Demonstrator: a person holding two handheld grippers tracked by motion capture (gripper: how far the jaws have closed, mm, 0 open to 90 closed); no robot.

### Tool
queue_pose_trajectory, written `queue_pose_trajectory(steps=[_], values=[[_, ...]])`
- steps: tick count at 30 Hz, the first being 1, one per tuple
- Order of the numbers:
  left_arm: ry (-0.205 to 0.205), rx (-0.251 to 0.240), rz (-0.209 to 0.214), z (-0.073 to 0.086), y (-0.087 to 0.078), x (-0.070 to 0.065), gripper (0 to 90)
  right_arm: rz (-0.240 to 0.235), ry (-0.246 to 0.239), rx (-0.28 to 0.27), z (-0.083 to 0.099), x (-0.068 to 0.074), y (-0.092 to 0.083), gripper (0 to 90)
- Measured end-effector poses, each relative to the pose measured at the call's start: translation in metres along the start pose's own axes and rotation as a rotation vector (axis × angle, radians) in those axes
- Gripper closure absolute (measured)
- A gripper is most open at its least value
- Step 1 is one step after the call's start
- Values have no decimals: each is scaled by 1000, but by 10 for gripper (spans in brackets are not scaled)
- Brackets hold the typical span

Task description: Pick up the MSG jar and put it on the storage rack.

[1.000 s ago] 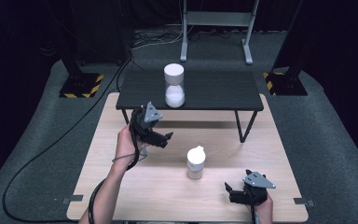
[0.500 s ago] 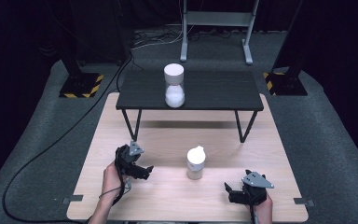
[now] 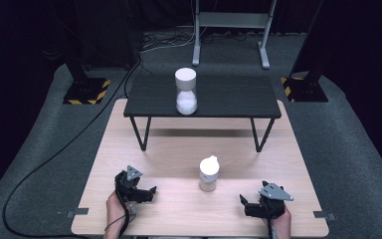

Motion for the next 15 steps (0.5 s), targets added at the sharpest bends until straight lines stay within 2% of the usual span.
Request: queue_pose_trajectory(steps=[10, 15], values=[[8, -7, -4, 1, 2, 2, 1, -5, 6, -10, 2, -1, -1, 27], [-5, -3, -17, 0, 2, 2, 1, -6, 18, -4, 1, -3, 0, 23]])
Point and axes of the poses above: each handheld gripper's, and its own axes: y roughly forward along the jaws, z roughly out of its underside, x roughly to its left, the point moved 2 cm from there along y, roughly forward along the jaws, and after that the axes turned 8 degrees about y, right-handed, at the moved point
